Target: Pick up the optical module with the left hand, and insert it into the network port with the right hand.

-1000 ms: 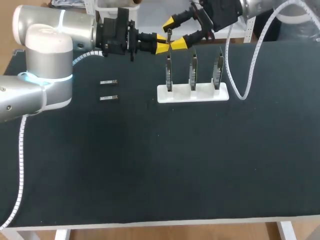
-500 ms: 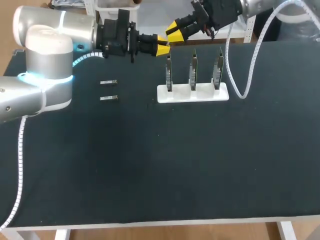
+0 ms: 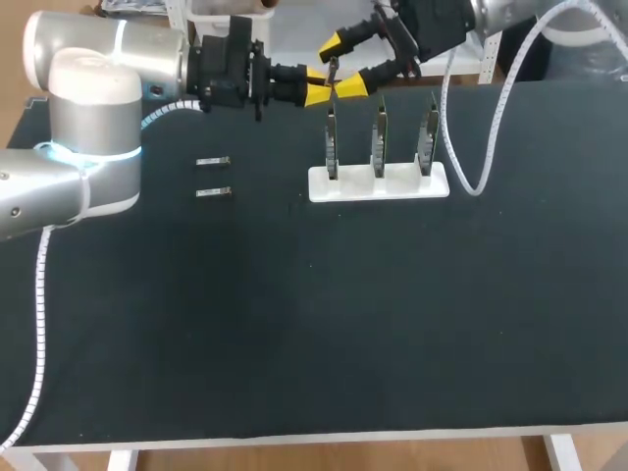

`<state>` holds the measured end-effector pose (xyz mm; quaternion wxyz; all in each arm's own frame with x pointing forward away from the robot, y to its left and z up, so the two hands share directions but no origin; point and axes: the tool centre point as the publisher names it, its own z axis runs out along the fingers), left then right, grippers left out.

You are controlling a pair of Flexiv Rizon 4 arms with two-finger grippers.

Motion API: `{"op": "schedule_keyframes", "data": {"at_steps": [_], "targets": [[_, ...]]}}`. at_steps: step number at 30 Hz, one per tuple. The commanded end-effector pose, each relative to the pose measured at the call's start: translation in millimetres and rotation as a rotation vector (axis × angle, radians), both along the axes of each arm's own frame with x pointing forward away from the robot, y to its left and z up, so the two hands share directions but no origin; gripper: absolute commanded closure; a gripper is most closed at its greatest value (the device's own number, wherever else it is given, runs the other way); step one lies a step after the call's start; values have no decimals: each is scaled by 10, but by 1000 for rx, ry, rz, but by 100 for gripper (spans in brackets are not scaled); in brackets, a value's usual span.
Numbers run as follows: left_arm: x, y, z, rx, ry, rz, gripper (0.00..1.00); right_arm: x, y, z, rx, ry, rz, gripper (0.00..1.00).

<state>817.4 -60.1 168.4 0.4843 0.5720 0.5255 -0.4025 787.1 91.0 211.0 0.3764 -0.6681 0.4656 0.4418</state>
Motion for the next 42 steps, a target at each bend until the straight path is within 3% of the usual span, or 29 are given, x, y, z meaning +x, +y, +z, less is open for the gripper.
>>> {"op": "schedule_keyframes", "data": {"at_steps": [1,42], "targets": [[20,-10,0,1,0,-3,100,-46,-6,4,0,-5,-9,0],[20,-10,0,1,0,-3,100,119,34,-38,56,-22,-6,0]]}}
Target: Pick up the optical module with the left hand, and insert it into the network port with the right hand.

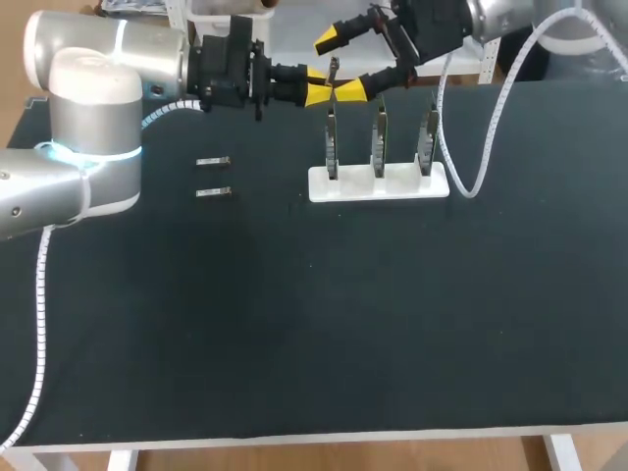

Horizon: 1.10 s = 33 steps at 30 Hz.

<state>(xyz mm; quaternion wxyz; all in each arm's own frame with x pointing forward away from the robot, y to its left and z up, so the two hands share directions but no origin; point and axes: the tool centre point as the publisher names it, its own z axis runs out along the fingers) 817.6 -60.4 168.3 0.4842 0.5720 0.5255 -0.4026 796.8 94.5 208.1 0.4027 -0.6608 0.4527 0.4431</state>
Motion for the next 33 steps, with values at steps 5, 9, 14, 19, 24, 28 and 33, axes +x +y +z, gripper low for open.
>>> {"op": "schedule_keyframes", "data": {"at_steps": [5,9,14,19,24,28,33], "targets": [[19,-7,0,1,0,-3,100,17,0,-12,12,8,11,0],[19,-7,0,1,0,-3,100,17,0,-12,12,8,11,0],[19,-7,0,1,0,-3,100,17,0,-12,12,8,11,51],[19,-7,0,1,0,-3,100,17,0,-12,12,8,11,71],[19,-7,0,1,0,-3,100,17,0,-12,12,8,11,75],[19,-7,0,1,0,-3,100,17,0,-12,12,8,11,100],[19,-7,0,1,0,-3,100,17,0,-12,12,8,11,100]]}}
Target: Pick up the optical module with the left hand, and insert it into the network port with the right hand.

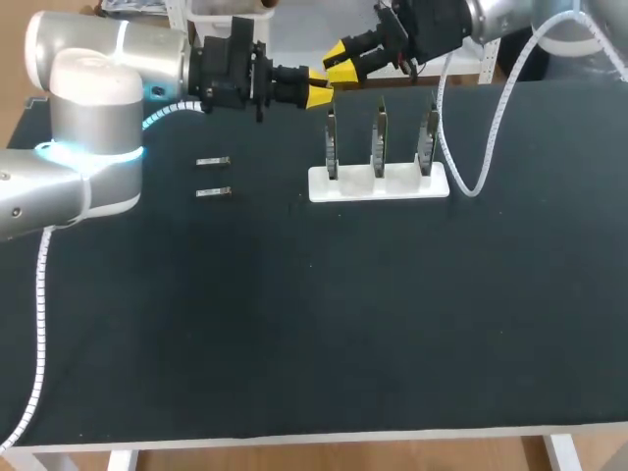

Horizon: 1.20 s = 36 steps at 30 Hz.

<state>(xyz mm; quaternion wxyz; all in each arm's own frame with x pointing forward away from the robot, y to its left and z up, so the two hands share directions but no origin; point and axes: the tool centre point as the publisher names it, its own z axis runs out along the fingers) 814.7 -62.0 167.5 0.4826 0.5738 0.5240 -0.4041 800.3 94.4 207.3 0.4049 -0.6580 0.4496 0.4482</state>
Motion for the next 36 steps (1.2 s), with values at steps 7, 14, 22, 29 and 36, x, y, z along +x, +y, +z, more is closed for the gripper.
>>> {"op": "schedule_keyframes", "data": {"at_steps": [7,14,22,29,36], "targets": [[47,10,9,0,-1,3,100,-18,1,-4,0,3,7,100],[47,10,9,0,-1,3,100,-18,1,-4,0,3,7,100],[47,10,9,0,-1,3,0,-18,1,-4,0,3,7,100],[47,10,9,0,-1,3,0,-18,1,-4,0,3,7,100],[47,10,9,0,-1,3,0,-18,1,-4,0,3,7,100]]}}
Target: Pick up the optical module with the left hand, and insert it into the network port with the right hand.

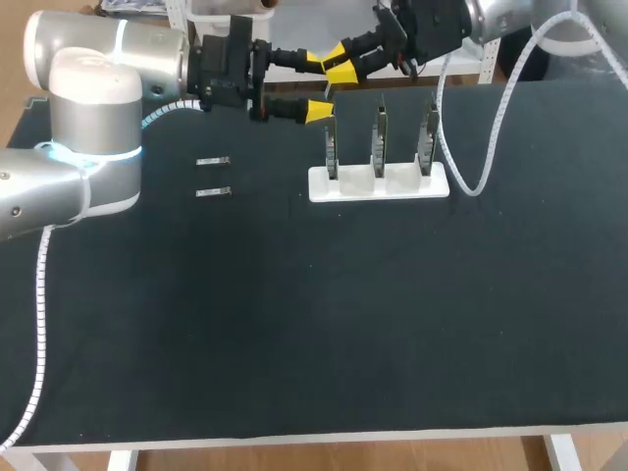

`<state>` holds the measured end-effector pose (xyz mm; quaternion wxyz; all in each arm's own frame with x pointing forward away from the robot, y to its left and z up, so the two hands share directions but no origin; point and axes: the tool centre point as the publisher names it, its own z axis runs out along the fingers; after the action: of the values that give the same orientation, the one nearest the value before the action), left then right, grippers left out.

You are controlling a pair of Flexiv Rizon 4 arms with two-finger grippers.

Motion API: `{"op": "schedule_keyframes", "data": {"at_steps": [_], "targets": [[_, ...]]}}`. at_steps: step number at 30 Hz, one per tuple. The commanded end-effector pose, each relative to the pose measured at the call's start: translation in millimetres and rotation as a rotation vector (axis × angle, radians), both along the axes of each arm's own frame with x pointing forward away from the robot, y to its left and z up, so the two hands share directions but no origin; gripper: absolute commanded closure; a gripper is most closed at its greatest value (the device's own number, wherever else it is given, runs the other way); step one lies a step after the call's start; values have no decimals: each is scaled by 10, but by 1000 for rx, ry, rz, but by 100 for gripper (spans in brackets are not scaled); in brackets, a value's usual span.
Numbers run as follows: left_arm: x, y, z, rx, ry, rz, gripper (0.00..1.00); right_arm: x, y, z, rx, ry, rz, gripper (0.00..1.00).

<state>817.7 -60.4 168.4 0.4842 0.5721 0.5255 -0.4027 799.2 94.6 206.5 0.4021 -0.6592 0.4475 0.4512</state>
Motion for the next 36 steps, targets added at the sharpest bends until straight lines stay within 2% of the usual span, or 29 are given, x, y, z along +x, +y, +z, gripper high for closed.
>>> {"op": "schedule_keyframes", "data": {"at_steps": [1,8,18,20,25,28,36], "targets": [[18,-7,-1,1,0,-3,0,-7,-1,4,0,-1,-1,100],[18,-7,-1,1,0,-3,0,-7,-1,4,0,-1,-1,100],[18,-7,-1,1,0,-3,0,-23,-77,129,-36,-22,10,100],[6,-1,1,27,-5,-12,0,-22,-80,137,-36,-22,10,100],[-16,68,-5,161,37,-7,0,-31,-77,108,-27,-20,17,100],[-34,113,10,204,44,-1,0,-38,-65,95,-19,-19,24,100],[-40,165,14,230,49,3,0,-47,-73,86,-21,-22,37,100]]}}
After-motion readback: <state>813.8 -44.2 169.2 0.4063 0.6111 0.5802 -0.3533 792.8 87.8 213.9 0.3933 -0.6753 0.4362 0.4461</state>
